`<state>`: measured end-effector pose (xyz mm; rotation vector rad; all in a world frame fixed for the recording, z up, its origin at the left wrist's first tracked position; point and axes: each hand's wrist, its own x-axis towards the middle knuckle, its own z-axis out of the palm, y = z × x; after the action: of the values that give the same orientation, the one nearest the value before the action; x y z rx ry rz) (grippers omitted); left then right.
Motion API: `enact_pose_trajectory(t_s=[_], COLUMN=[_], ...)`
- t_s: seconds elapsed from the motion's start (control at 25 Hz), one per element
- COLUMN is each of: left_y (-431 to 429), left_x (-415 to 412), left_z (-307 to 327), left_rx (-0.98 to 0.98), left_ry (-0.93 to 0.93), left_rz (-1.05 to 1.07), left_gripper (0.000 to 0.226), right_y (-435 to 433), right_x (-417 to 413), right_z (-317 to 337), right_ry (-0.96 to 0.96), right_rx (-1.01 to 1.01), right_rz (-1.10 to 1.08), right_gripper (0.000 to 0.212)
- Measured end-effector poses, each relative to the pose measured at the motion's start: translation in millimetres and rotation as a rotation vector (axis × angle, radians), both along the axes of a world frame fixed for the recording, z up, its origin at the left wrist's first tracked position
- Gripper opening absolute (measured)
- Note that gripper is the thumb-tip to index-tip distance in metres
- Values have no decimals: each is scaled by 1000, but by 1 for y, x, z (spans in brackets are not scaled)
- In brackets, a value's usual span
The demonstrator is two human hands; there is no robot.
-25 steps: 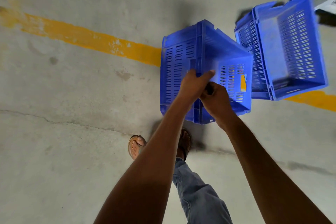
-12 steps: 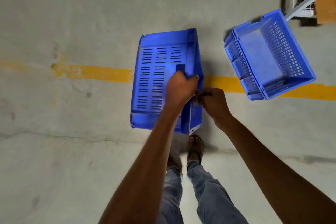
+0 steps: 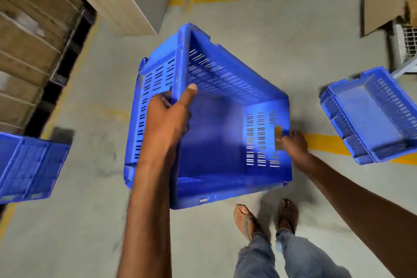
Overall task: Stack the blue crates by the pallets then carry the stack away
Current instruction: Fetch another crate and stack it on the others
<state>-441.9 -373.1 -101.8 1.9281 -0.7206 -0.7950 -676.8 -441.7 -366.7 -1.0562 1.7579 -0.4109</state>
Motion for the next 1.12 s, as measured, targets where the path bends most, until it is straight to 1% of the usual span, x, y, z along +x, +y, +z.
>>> enact_pose_trajectory(t_s=[0.08,0.16,0.2,0.24,0.32,0.36,0.4,0.44,0.52,0.6,0.68,0.76,0.88,0.96,1.0,1.04,1.12], left_y=[24,50,65,79,110,126,143,158,188,211,231,245,273,294,306,319,352], left_x=[14,32,43,55,81,98,114,129,151,165,174,175,182,200,211,221,232], left_z=[34,60,71,78,83,78,71,61,36,15,7,10,14,4,-4,-14,-41], left_rx=[-44,-53,-48,-40,-26,-19,-8,11,66,133,219,291,303,315,332,365,402], left_ry=[38,46,50,65,103,125,153,183,234,253,263,283,301,351,339,282,126], left_rz=[-4,23,45,71,148,191,233,262,319,389,417,424,474,486,484,490,530], left_gripper=[30,30,31,32,33,33,35,37,39,41,43,44,40,40,41,42,41], right_y=[-8,-17,-19,-21,-23,-22,-24,-26,-26,-30,-37,-46,-48,-41,-34,-24,4], right_x=[1,-5,-10,-13,-14,-11,-7,-2,10,28,56,89,140,166,177,188,211], right_z=[18,34,41,50,73,89,99,106,128,145,161,176,204,221,228,231,232], right_ry=[-92,-216,-289,-371,-545,-645,-705,-722,-671,-614,-553,-470,-301,-205,-180,-157,-104], right_rx=[15,67,123,170,241,286,338,374,391,335,309,361,461,450,403,318,72], right_rz=[-49,-43,-22,-6,103,144,199,240,351,443,524,604,744,804,805,805,820], right_gripper=[30,32,33,29,19,18,21,25,27,24,23,26,35,38,37,36,31])
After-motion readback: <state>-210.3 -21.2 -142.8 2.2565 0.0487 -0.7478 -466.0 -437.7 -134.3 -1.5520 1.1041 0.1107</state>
